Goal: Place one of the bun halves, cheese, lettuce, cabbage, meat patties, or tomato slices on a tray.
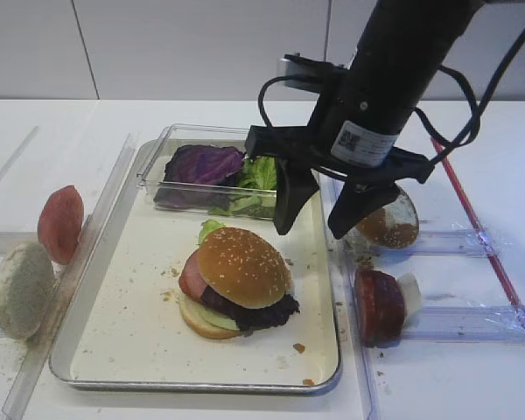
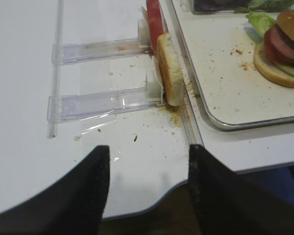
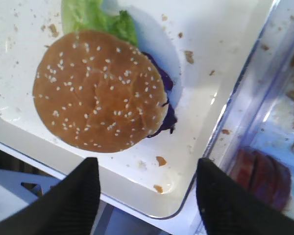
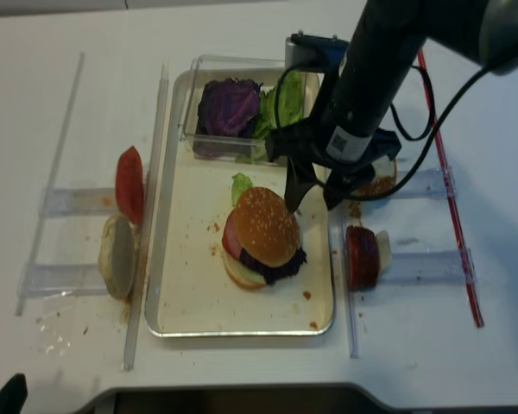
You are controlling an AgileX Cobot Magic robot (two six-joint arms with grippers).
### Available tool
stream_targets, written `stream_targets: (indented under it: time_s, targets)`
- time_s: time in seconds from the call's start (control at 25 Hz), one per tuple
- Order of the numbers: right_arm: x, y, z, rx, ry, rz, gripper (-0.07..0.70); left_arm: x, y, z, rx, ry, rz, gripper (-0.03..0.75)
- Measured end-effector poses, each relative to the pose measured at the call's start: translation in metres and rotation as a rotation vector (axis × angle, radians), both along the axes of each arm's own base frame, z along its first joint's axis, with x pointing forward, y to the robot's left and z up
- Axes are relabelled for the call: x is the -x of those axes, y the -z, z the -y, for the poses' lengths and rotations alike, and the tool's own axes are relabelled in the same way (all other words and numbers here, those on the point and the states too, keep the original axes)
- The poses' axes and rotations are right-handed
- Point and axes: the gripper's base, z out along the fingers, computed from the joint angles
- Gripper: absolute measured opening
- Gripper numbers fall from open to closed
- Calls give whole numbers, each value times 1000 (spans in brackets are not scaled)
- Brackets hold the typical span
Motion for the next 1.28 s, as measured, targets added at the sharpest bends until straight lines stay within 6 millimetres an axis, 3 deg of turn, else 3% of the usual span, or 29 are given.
stream_targets:
  time_s: [0.32, 0.88, 1.28]
  targets:
    - [-6, -13, 3, 32, 23, 62, 452, 0, 0, 0, 0, 0, 0, 350]
    - [-7, -15, 7, 76, 18, 93, 452, 0, 0, 0, 0, 0, 0, 350]
    - [-5, -26, 18, 112, 21, 149, 452, 0, 0, 0, 0, 0, 0, 350]
